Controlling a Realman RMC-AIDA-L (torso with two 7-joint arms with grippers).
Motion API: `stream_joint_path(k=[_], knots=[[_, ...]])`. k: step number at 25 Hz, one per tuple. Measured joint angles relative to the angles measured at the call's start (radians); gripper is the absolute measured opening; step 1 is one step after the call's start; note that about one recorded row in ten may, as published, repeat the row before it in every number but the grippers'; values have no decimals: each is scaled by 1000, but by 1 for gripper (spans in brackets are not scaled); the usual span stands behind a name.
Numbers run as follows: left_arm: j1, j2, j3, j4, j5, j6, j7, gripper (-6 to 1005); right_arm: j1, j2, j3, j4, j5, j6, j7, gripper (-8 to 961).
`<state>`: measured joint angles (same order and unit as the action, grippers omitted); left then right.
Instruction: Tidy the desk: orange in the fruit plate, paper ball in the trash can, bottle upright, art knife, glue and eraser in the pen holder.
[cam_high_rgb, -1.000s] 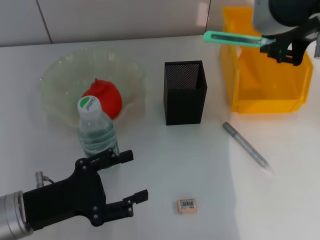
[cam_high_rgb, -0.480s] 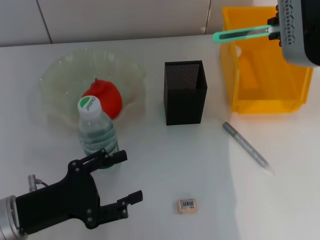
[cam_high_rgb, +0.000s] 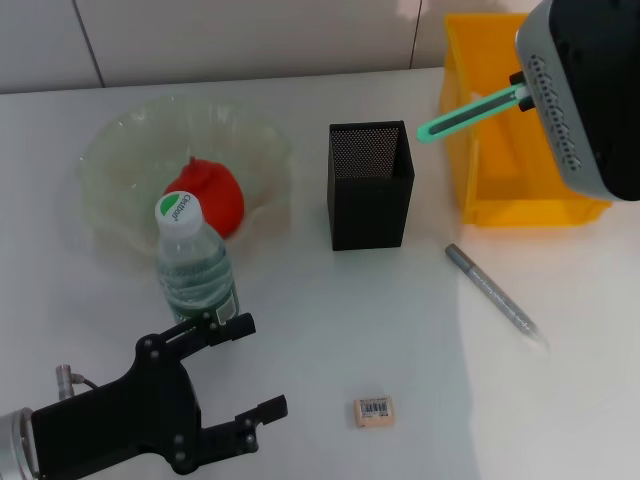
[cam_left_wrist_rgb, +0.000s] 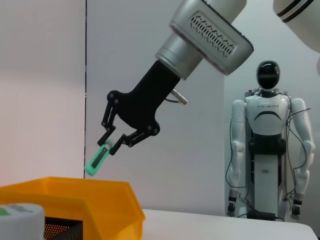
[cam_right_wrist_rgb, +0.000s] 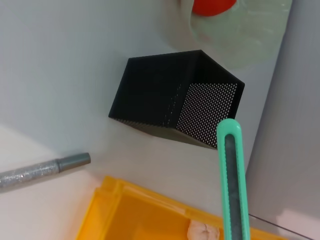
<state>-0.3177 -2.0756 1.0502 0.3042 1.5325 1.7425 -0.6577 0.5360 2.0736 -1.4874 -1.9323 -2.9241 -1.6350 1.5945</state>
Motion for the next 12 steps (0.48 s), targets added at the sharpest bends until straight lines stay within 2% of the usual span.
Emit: stream_joint_path(k=[7, 12], knots=[[-5, 1, 0, -1, 4, 8, 0, 799, 44, -10, -21, 92, -2, 78, -56, 166], [-8, 0, 1, -2, 0, 12, -1, 799, 81, -28, -45, 181, -3, 135, -79, 166]])
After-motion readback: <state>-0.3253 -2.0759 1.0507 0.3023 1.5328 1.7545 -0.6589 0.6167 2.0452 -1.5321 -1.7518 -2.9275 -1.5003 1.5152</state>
